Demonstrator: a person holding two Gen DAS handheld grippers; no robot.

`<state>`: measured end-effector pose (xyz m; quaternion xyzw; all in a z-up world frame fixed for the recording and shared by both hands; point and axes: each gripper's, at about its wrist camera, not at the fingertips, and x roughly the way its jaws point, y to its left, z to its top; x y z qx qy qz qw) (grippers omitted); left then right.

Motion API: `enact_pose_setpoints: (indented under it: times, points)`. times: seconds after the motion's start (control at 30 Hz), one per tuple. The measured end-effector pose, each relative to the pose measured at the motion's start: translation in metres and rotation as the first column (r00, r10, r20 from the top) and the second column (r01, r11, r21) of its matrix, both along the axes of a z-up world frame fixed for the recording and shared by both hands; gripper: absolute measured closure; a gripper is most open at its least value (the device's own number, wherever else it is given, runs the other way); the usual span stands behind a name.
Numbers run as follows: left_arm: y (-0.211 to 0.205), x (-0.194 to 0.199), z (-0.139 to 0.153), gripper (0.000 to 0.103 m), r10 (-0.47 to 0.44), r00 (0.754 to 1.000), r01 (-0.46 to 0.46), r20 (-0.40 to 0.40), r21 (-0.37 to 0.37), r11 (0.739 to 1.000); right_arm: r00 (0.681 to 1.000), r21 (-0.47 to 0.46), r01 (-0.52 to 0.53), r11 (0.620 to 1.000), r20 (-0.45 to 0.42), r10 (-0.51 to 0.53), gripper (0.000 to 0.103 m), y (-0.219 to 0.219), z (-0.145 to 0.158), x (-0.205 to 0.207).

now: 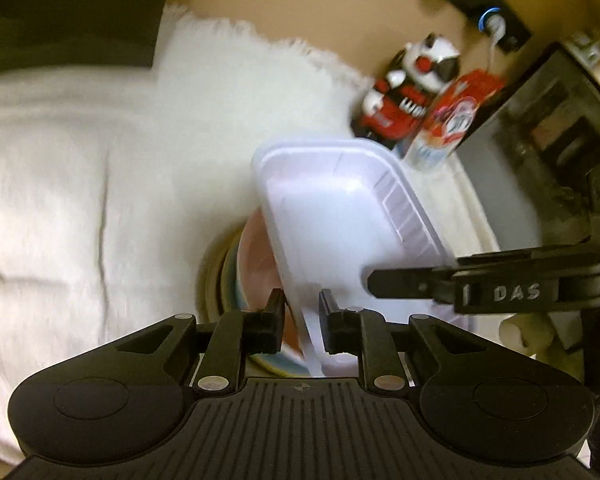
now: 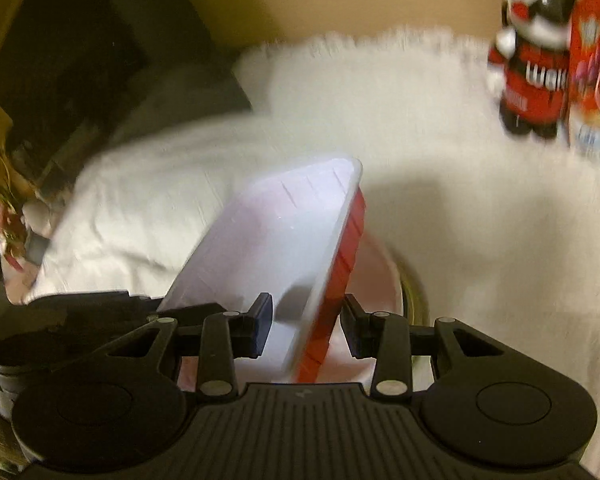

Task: Organize plates and bowls
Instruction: 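Lift the pink tray with both grippers and carry it over the white bowl, then lower the pink tray onto the white bowl rim with both grippers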

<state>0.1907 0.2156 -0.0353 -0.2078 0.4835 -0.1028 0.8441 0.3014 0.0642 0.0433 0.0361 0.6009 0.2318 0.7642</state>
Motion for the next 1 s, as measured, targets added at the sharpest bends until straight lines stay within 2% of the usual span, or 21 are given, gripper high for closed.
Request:
enact_pose_setpoints:
  times: [0.1, 0.2, 0.4, 0.6, 0.83, 1.0]
  points:
    - [-0.001, -0.002, -0.005, 0.084, -0.006, 1.000, 0.005, -0.025, -0.031, 1.000, 0.999, -0.001, -0.009, 1.000, -0.033, 0.009, 0.065, -0.005, -0.025, -0.004]
    - [-0.003, 0.001, -0.006, 0.084, 0.031, 0.999, -0.031, -0.027, 0.011, 0.999, 0.999, 0.041, -0.016, 0.999, -0.041, 0.018, 0.065, -0.015, -0.031, -0.005]
    - [0.001, 0.011, -0.005, 0.084, 0.096, 0.995, -0.095, -0.032, 0.011, 0.995, 0.997, 0.074, -0.071, 0.995, 0.010, 0.071, 0.064, -0.013, -0.026, -0.001]
    - [0.009, 0.018, -0.007, 0.085, 0.145, 0.988, -0.145, -0.049, 0.013, 0.989, 0.996, 0.096, -0.080, 0.992, 0.048, 0.076, 0.064, -0.012, -0.020, 0.005]
    - [0.011, 0.026, -0.008, 0.085, 0.159, 0.986, -0.160, -0.054, -0.018, 0.987, 0.997, 0.101, -0.061, 0.993, 0.050, 0.056, 0.064, -0.014, -0.020, 0.015]
    - [0.007, 0.028, 0.005, 0.085, 0.149, 0.989, -0.149, -0.012, 0.001, 0.989, 0.995, 0.104, -0.056, 0.993, 0.085, 0.047, 0.064, -0.012, -0.011, 0.015]
